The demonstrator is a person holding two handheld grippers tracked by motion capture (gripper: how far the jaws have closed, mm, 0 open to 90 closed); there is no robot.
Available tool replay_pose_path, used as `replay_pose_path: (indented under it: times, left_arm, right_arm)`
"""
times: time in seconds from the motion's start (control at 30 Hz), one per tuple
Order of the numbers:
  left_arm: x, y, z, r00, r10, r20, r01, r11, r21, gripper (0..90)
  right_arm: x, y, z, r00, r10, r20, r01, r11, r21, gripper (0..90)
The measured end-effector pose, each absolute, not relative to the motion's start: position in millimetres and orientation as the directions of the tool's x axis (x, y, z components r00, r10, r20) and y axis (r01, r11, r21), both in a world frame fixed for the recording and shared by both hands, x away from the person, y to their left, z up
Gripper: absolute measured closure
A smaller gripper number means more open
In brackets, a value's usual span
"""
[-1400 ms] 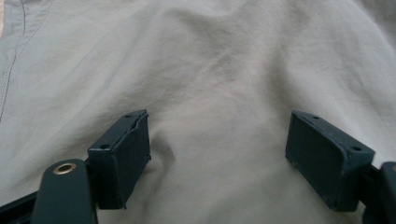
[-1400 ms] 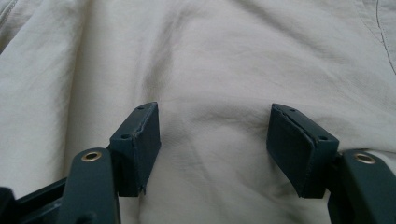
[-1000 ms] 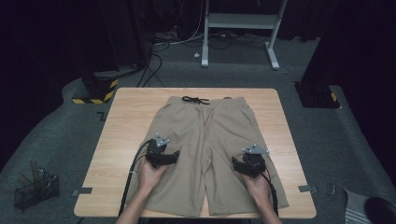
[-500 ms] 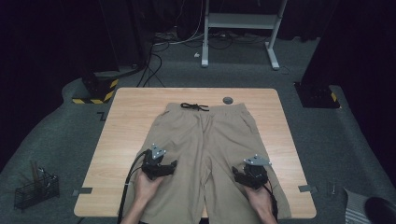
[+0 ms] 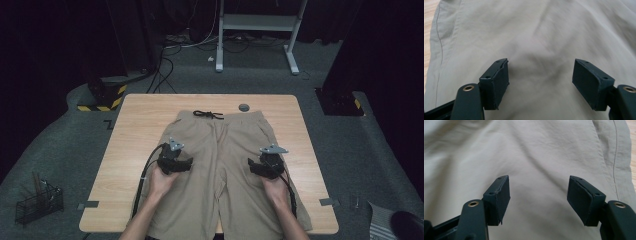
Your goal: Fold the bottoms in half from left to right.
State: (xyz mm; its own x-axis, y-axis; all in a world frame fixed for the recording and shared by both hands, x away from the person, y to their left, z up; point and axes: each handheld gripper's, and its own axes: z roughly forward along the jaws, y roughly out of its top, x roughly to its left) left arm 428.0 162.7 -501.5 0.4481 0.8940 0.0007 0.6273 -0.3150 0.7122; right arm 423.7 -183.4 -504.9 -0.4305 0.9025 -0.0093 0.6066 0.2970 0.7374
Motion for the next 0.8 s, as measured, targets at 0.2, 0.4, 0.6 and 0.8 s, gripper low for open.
replay_pose_path:
  times: [0.2, 0.4, 0.6, 0.8]
  left_arm:
    - [443, 161, -515, 0.428, 0.904, -0.002, 0.633, -0.298, 0.715, 30.9]
    - [439, 162, -525, 0.415, 0.910, 0.009, 0.608, -0.284, 0.742, 31.5]
    - [429, 163, -526, 0.421, 0.907, 0.009, 0.595, -0.284, 0.752, 31.3]
    - [409, 161, -527, 0.428, 0.904, 0.006, 0.594, -0.286, 0.752, 30.3]
  right_arm:
    - [430, -181, -522, -0.424, 0.905, -0.021, 0.622, 0.308, 0.720, 34.6]
    - [426, -182, -523, -0.424, 0.905, -0.018, 0.613, 0.301, 0.730, 34.6]
    - [420, -183, -523, -0.427, 0.904, -0.017, 0.613, 0.303, 0.730, 34.4]
    - [400, -184, -523, -0.425, 0.905, -0.015, 0.614, 0.300, 0.730, 34.4]
